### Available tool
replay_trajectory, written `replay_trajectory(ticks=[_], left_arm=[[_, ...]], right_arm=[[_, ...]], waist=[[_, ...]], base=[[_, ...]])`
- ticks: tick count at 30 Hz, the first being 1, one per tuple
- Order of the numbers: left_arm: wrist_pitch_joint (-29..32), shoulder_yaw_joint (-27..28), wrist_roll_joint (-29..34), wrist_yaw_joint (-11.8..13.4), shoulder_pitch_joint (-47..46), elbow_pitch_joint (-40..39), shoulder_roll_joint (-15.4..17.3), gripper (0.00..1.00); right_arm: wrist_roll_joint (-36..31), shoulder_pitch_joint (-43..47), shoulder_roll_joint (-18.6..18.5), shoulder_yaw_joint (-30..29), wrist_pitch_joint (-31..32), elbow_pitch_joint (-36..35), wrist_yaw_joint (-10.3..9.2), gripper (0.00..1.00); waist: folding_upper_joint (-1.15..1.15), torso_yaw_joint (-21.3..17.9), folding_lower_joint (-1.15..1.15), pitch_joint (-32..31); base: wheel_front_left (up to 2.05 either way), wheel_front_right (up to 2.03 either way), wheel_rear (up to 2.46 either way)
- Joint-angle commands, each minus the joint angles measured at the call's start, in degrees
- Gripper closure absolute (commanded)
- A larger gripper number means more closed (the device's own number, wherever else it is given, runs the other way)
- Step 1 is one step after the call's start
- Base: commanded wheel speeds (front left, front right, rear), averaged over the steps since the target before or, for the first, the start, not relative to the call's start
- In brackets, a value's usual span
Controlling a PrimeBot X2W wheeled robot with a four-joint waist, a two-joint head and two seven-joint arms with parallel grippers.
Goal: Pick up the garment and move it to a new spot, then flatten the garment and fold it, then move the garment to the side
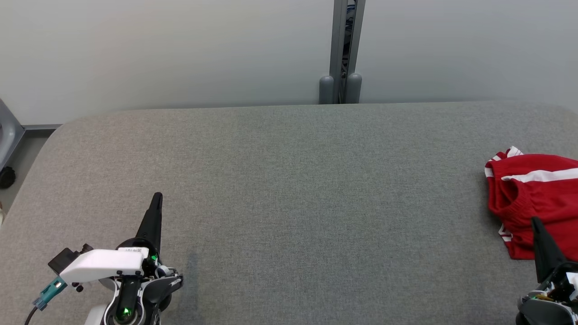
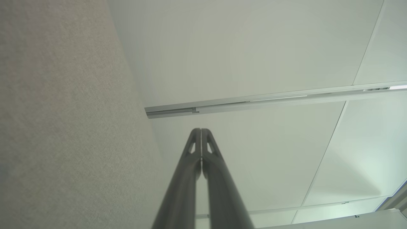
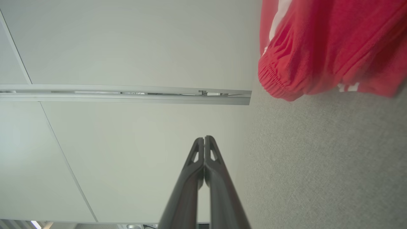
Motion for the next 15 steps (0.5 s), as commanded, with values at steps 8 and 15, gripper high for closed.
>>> replay_trajectory(ticks=[8, 15], left_arm=[[0.43, 0.38, -1.32, -0.50, -1.10, 0.19, 0.30, 1.00], [0.45, 0.39, -1.30, -0.50, -1.10, 0.19, 0.29, 1.00]], right_arm=[[1.30, -0.49, -0.06, -0.73, 0.79, -0.33, 0.02, 1.00], [1.10, -0.53, 0.05, -0.86, 0.99, -0.32, 0.02, 1.00]], waist=[[0.00, -0.02, 0.00, 0.07], [0.00, -0.02, 0.00, 0.07]], base=[[0.00, 0.00, 0.00], [0.00, 0.00, 0.00]])
